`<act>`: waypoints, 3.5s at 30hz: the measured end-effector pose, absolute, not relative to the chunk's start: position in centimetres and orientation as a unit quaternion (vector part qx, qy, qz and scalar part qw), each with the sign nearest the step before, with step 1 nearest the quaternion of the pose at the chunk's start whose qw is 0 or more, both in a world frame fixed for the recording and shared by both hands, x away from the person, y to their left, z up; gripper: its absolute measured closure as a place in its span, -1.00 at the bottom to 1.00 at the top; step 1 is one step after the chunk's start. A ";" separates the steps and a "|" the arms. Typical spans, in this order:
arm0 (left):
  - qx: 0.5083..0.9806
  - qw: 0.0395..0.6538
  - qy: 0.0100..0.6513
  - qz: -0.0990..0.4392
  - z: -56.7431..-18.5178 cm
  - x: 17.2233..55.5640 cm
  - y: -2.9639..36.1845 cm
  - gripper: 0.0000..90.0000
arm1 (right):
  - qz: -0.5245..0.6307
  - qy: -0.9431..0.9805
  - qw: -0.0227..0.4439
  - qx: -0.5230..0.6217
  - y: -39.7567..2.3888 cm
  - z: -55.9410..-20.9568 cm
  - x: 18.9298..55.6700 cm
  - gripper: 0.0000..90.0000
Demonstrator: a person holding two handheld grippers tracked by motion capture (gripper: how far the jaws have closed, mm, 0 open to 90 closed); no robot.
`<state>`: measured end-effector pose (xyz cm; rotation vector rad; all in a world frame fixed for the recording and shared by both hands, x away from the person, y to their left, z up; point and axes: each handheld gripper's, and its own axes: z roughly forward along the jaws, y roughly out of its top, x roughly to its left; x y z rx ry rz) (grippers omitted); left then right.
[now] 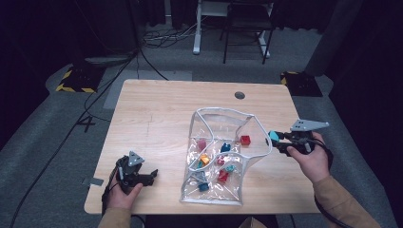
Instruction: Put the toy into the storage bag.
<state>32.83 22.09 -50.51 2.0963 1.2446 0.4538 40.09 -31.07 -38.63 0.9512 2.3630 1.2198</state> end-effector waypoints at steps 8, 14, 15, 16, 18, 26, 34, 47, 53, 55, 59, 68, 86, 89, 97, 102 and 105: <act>0.800 0.325 0.475 0.173 -50.5 32.8 22.1 -0.71 | 0.443 0.816 0.168 0.332 -31.2 -35.5 40.1 0.28; 0.799 0.325 0.475 0.173 -50.5 32.8 22.1 -0.71 | 0.458 0.808 0.174 0.326 -31.0 -33.5 40.0 0.28; 0.799 0.325 0.475 0.173 -50.5 32.8 22.1 -0.71 | 0.460 0.808 0.175 0.323 -30.9 -33.2 40.0 0.28; 0.799 0.325 0.475 0.173 -50.5 32.8 22.1 -0.71 | 0.462 0.807 0.176 0.323 -30.8 -32.9 39.9 0.28; 0.799 0.325 0.476 0.173 -50.5 32.8 22.1 -0.71 | 0.464 0.807 0.178 0.319 -30.4 -32.4 39.8 0.28; 0.798 0.327 0.476 0.174 -50.5 32.8 22.1 -0.71 | 0.476 0.805 0.176 0.306 -28.8 -31.0 39.5 0.28; 0.798 0.326 0.476 0.173 -50.5 32.7 22.1 -0.71 | 0.479 0.818 0.163 0.275 -25.7 -29.8 39.5 0.28; 0.798 0.326 0.476 0.174 -50.5 32.7 22.1 -0.71 | 0.472 0.837 0.131 0.245 -20.7 -30.7 40.3 0.28; 0.798 0.326 0.476 0.173 -50.5 32.7 22.1 -0.71 | 0.468 0.842 0.113 0.243 -19.2 -31.3 40.5 0.28; 0.798 0.326 0.476 0.174 -50.5 32.7 22.1 -0.71 | 0.463 0.847 0.103 0.240 -18.3 -31.8 40.6 0.28; 0.798 0.326 0.476 0.174 -50.5 32.7 22.1 -0.71 | 0.448 0.856 0.095 0.241 -17.6 -32.3 40.8 0.28; 0.798 0.326 0.476 0.173 -50.5 32.7 22.1 -0.71 | 0.431 0.864 0.084 0.248 -17.4 -32.5 40.9 -0.04; 0.798 0.326 0.476 0.174 -50.5 32.7 22.1 -0.71 | 0.478 0.828 0.117 0.267 -21.4 -30.9 40.3 -0.16; 0.798 0.326 0.476 0.174 -50.5 32.7 22.1 -0.71 | 0.494 0.816 0.127 0.270 -22.7 -30.5 40.3 -0.18; 0.798 0.326 0.476 0.173 -50.5 32.7 22.1 -0.71 | 0.500 0.799 0.158 0.295 -26.2 -30.1 40.8 -0.25; 0.798 0.326 0.476 0.173 -50.5 32.7 22.1 -0.71 | 0.502 0.782 0.156 0.336 -29.5 -31.7 42.6 -0.30; 0.798 0.326 0.476 0.174 -50.5 32.7 22.1 -0.71 | 0.495 0.778 0.163 0.351 -30.7 -32.9 43.5 -0.32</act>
